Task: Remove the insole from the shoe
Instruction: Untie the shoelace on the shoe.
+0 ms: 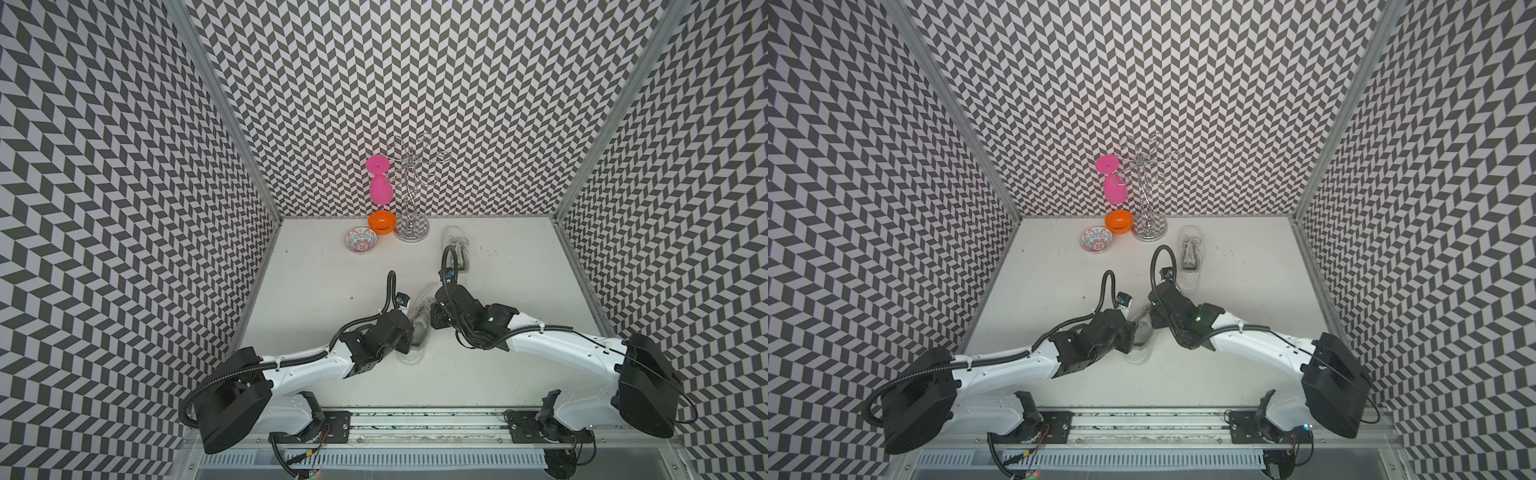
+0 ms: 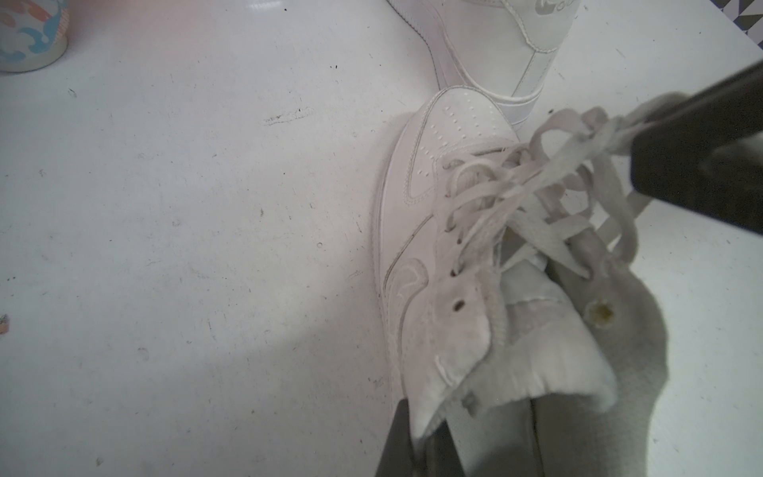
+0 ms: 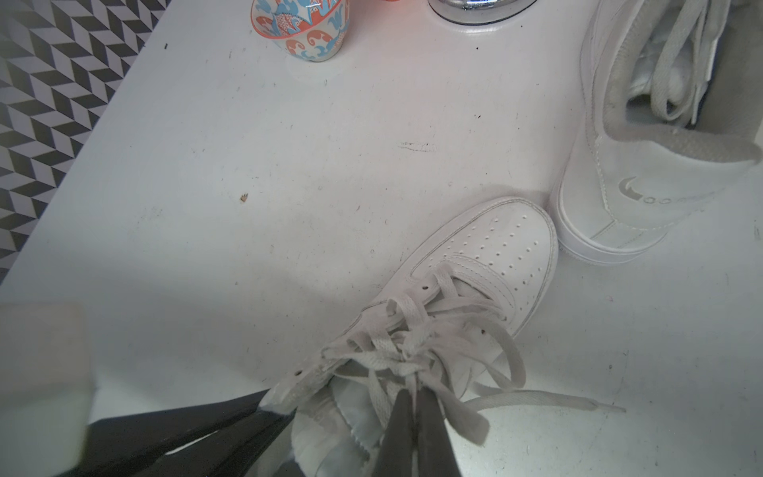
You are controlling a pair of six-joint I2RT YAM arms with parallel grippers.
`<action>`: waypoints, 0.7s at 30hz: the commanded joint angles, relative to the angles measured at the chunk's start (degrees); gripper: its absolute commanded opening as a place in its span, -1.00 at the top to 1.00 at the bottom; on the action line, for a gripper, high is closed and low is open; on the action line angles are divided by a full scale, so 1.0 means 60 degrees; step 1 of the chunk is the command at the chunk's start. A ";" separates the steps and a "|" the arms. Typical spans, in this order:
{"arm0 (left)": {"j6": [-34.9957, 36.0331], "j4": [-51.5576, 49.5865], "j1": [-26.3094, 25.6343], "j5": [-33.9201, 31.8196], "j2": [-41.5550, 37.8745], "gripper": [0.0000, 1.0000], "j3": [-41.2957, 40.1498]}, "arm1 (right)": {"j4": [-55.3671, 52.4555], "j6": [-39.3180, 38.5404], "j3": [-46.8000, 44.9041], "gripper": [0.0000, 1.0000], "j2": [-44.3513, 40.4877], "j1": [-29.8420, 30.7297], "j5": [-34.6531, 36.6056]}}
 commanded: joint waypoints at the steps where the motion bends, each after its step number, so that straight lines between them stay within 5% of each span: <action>1: -0.0245 -0.0786 0.0081 -0.0734 0.0440 1.00 -0.0239 | -0.0056 -0.0006 -0.0109 0.99 -0.0540 0.0058 0.0443; 12: -0.0501 -0.0929 0.0170 -0.0986 0.0469 1.00 -0.0240 | 0.0034 -0.0430 -0.1151 1.00 -0.2576 -0.0613 0.0712; 21: -0.0492 -0.0915 0.0163 -0.0964 0.0396 1.00 -0.0266 | -0.0478 -0.0874 -0.1551 1.00 -0.4222 -0.3304 0.0486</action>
